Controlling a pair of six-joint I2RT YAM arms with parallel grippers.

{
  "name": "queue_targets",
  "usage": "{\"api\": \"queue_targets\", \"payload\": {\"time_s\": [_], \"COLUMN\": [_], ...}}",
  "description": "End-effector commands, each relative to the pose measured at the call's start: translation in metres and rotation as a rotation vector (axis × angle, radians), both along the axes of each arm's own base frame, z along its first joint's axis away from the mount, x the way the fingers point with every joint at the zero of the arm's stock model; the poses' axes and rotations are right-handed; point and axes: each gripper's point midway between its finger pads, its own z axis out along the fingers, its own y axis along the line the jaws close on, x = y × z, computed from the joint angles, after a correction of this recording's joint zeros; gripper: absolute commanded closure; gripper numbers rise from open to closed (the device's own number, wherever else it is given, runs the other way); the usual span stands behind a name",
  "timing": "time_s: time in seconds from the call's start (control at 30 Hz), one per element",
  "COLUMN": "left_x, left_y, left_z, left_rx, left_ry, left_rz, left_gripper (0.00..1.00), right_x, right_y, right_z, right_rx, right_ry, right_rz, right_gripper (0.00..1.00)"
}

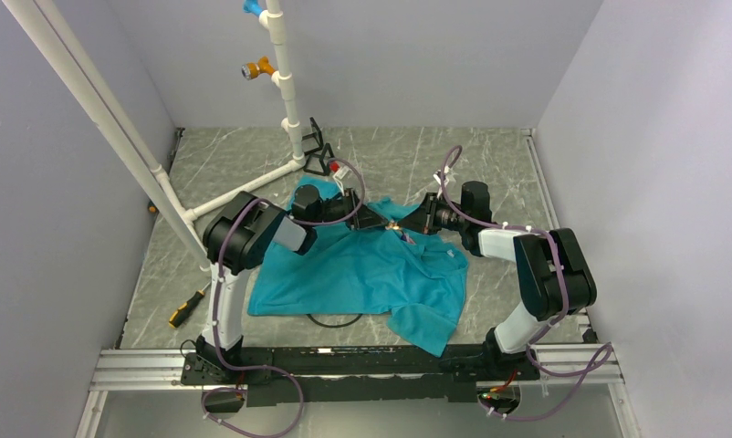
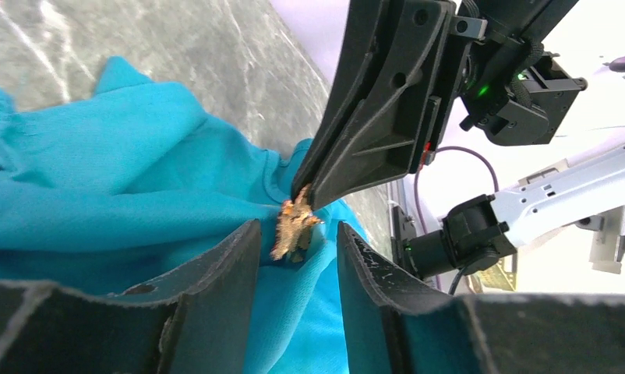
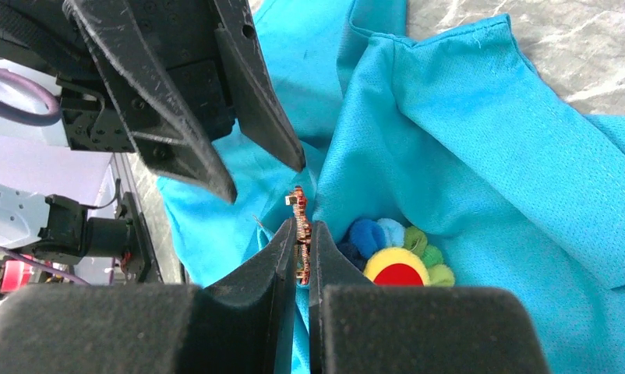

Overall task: Remove the brooch from the garment
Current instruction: Remove the brooch from the clothes.

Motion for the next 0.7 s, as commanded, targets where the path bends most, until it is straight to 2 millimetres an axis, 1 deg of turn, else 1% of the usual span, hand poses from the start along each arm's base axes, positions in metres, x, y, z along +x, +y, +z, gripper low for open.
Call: {"api": "queue_targets", "payload": {"time_s": [0.0,0.07,0.13,0.2,0.3,0.43,0.67], "left_x": [0.01,0.011,0.01,0.007,0.007,0.004,0.0], "left_y": [0.015,0.018,0.018,0.016,0.015,0.012,0.006], "left_z": [0.016,0.007,0.003,0.001,0.001,0.005,0.007], "left_rx": [0.0,0.022,0.031,0.031,0.034,0.021,0.016], "left_ry": [-0.096,-0.089,-0.098,-0.099,-0.101,-0.111,-0.115], "left_rz": [0.046,0.05,0.037,0.017,0.003,-0.015,-0.033], "left_gripper": [0.56,0.59,0.63,0.65,0.64,0.6,0.61], "right_x": [0.007,0.006,0.006,0.007,0.007,0.007,0.005], "right_y": [0.003,0.004,0.004,0.004,0.006,0.008,0.012], "right_z": [0.022,0.025,0.026,0.026,0.028,0.03,0.033], "right_rx": [0.027,0.035,0.04,0.044,0.057,0.072,0.096], "right_ry": [-0.105,-0.115,-0.119,-0.119,-0.121,-0.116,-0.119], "right_rz": [0.029,0.034,0.035,0.038,0.046,0.059,0.085], "right_gripper": [1.0,1.0,1.0,1.0,1.0,1.0,1.0]}}
